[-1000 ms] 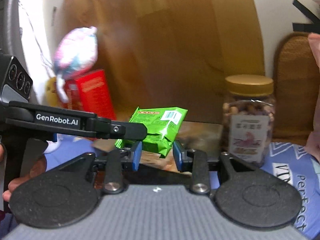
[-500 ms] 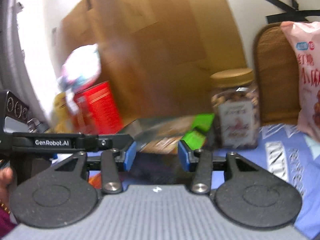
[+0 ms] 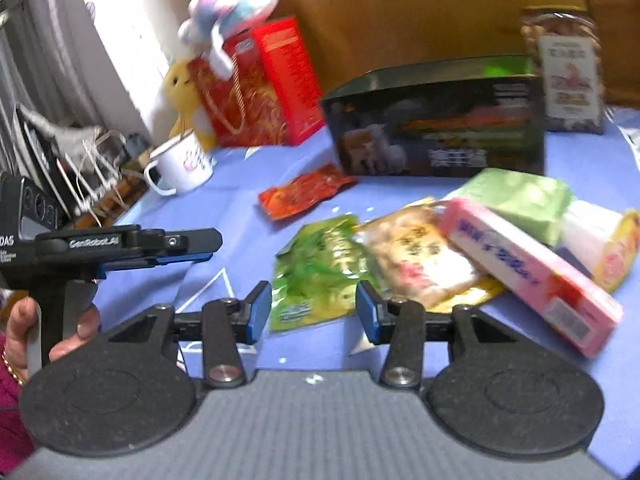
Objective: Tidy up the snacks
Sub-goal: 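Move the open right gripper back toward the red-orange jerky packet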
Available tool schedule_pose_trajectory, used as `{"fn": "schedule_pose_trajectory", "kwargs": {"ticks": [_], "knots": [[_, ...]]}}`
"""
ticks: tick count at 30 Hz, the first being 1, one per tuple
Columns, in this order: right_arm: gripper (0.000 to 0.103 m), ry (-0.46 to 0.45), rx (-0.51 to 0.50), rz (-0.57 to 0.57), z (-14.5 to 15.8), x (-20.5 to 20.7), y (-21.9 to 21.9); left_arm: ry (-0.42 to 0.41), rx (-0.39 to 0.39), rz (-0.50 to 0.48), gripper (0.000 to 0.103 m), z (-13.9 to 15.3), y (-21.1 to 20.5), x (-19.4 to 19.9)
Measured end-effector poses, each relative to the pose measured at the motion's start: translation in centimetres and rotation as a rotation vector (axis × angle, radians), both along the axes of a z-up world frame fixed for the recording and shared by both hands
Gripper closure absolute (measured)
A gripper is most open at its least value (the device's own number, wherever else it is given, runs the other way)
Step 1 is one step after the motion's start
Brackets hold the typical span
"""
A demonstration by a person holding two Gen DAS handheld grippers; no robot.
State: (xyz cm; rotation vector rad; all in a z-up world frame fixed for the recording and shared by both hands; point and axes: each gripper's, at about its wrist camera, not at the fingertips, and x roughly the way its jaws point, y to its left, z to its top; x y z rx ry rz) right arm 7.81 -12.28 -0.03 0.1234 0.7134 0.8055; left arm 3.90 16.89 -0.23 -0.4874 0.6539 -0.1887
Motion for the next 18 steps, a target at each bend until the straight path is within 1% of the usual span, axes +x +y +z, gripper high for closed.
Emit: {"fn": "schedule_pose_trajectory", "kwargs": {"ticks": [3, 4, 6, 8, 10, 12, 14, 16, 18], "knots": [[0.051, -0.038, -0.068, 0.01, 0.3, 0.0, 1.8, -0.026, -0.007, -0.007, 0.057, -0.7, 0.0, -0.3], [0.049, -0.052, -0.095, 0.007, 0.2, 0.1, 2.4, -0.036, -0.009, -0.013, 0.057, -0.8, -0.1, -0.3], [0.039, -0.086, -0.134, 0.005, 0.0, 0.4, 3.2, -0.04, -0.025, -0.022, 0.057, -0.8, -0.1, -0.1], [0.038, -0.094, -0.16, -0.001, 0.3, 1.0, 3.9, -0.04, -0.054, -0.021, 0.057, -1.0, 0.1, -0.1], [0.038, -0.1, -0.144, 0.014, 0.9, 1.3, 4.2, -0.043, -0.091, -0.011, 0.057, -1.2, 0.5, -0.1], [0.038, -0.084, -0.107, 0.022, 1.8, 3.0, 5.1, -0.052, -0.119, 0.013, 0.057, -1.3, 1.0, -0.5], [0.038, -0.042, -0.079, 0.017, 1.9, 5.1, 6.1, -0.067, -0.148, 0.033, 0.057, -1.4, 1.5, -0.8], [0.038, 0.003, -0.064, -0.017, 1.5, 7.9, 7.0, -0.078, -0.17, 0.051, 0.057, -1.5, 2.0, -0.9], [0.038, 0.039, -0.051, -0.029, 1.1, 10.0, 8.0, -0.081, -0.188, 0.061, 0.057, -1.6, 2.3, -1.0]]}}
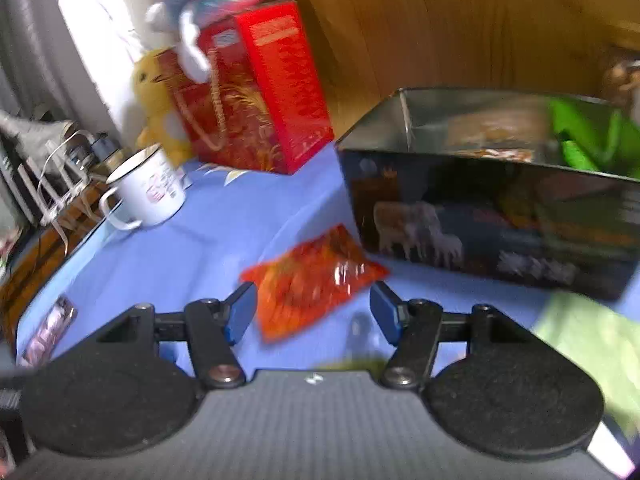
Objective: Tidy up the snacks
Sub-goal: 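Move the open right gripper back toward the red-orange jerky packet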
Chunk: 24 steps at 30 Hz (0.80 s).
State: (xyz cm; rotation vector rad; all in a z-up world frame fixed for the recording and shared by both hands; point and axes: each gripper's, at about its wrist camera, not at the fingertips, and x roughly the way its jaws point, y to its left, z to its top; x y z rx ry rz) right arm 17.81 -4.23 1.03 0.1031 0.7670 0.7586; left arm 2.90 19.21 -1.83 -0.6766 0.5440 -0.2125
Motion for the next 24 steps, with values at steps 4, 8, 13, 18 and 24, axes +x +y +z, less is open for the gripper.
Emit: {"fn": "schedule_pose_trajectory", "kwargs": {"ticks": [4, 8, 13, 18, 24], "knots": [[0.037, -0.025, -0.059, -0.017, -0.9, 2.2, 2.1, -0.002, -0.019, 0.0, 0.057, 0.0, 0.3, 0.0], [0.043, -0.065, -0.106, 0.042, -1.0, 1.4, 2.8, -0.009, -0.042, 0.011, 0.056, -0.1, 0.5, -0.2], [0.045, -0.111, -0.122, 0.159, -1.0, -3.5, 2.7, -0.011, -0.093, 0.03, 0.056, -0.5, 1.3, -0.3], [0.045, -0.127, -0.091, 0.236, -1.2, -8.5, 1.2, -0.001, -0.103, 0.021, 0.056, -0.6, 1.3, -0.1], [0.045, -0.173, -0.076, 0.255, -1.5, -13.3, -0.7, 0.024, -0.007, -0.006, 0.056, -0.2, -0.1, 0.4]]}}
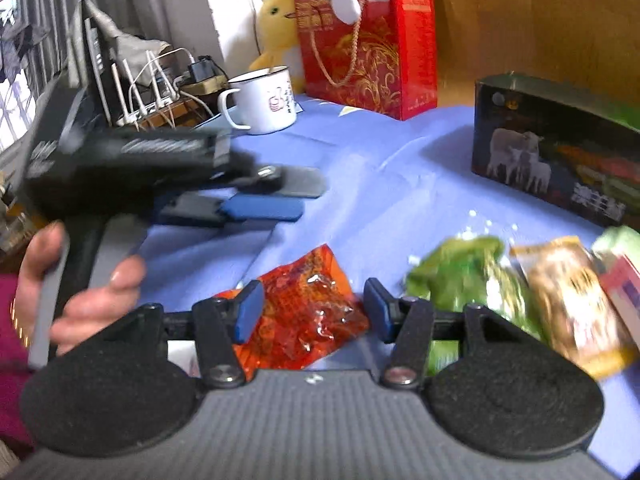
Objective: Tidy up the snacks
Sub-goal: 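Move the open right gripper back toward the red-orange jerky packet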
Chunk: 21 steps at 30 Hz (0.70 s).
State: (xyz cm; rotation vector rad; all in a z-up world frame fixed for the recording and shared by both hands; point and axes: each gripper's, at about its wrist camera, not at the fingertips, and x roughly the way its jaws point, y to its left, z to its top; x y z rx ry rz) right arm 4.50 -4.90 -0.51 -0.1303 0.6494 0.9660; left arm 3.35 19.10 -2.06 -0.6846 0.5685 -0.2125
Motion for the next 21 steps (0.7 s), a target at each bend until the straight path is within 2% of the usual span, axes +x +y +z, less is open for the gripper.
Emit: {"fn": "schedule_pose_trajectory", "kwargs": {"ticks": [12, 15, 21], "knots": [[0.045, -0.028, 0.015, -0.038, -0.3, -3.1, -1.4, 0.026, 0.425, 0.01, 0.056, 1.6, -6.1, -0.9], [0.045, -0.036, 0.016, -0.048, -0.4, -3.8, -1.9, 0.032, 0.485, 0.015, 0.056, 1.7, -7.1, -1.6], [0.045, -0.061, 0.011, -0.085, -0.6, -5.3, -3.2, 0.031, 0.529, 0.027, 0.056, 1.8, -7.8, -2.7]]}}
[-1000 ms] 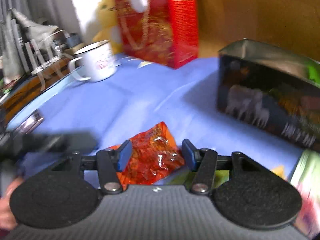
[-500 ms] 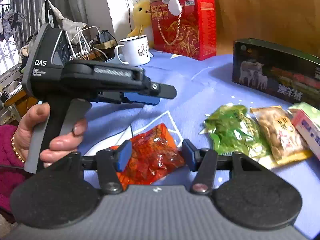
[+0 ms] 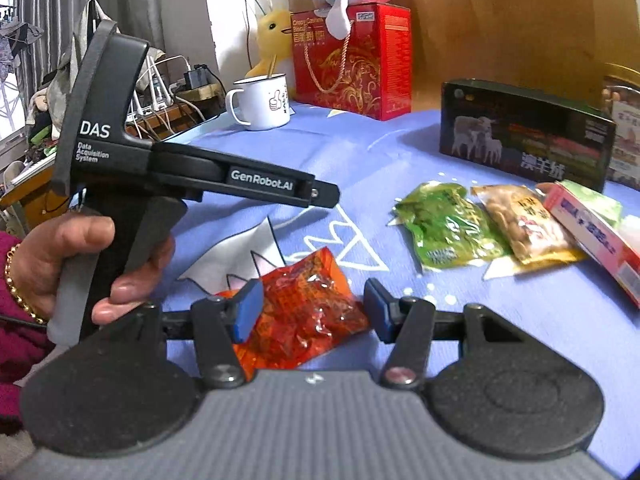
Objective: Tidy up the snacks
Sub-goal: 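Move the open right gripper back toward the red-orange jerky packet, then close the right gripper on the red-orange jerky packet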
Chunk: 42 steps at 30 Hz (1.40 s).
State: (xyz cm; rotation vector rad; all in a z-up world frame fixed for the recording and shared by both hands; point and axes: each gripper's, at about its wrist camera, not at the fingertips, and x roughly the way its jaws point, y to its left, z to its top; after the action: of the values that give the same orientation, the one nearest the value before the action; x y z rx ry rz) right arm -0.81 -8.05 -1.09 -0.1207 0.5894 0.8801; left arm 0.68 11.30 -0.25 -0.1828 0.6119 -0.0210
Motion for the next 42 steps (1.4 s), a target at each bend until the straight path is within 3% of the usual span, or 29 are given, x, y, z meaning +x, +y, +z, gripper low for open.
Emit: {"fn": "schedule_pose_trajectory", "kwargs": {"ticks": [19, 23, 26, 32, 35, 39, 42], "knots": [[0.04, -0.046, -0.01, -0.197, -0.3, -3.5, -4.7, -0.011, 0.059, -0.009, 0.049, -0.4, -1.4, -3.6], [0.037, -0.053, -0.003, -0.298, -0.5, -3.4, -6.6, -0.035, 0.129, -0.02, 0.045, -0.8, -2.7, -5.1], [0.036, 0.019, 0.063, -0.369, -0.7, -2.8, -8.5, -0.042, 0.123, -0.031, 0.044, -0.9, -2.7, -5.6], [0.035, 0.126, 0.238, -0.399, 0.2, -3.0, -11.9, -0.043, 0.122, -0.034, 0.043, -0.9, -2.6, -5.8], [0.035, 0.146, 0.259, -0.446, 0.5, -2.4, -13.2, -0.023, 0.05, -0.033, 0.043, -0.5, -2.1, -6.2], [0.042, 0.268, 0.335, -0.444, -0.4, -1.4, -14.4, 0.014, -0.16, -0.11, 0.045, 0.2, -1.1, -7.4], [0.046, 0.277, 0.334, -0.428, -0.6, -1.4, -14.3, 0.048, -0.282, -0.192, 0.047, 0.3, -1.2, -8.2]]}}
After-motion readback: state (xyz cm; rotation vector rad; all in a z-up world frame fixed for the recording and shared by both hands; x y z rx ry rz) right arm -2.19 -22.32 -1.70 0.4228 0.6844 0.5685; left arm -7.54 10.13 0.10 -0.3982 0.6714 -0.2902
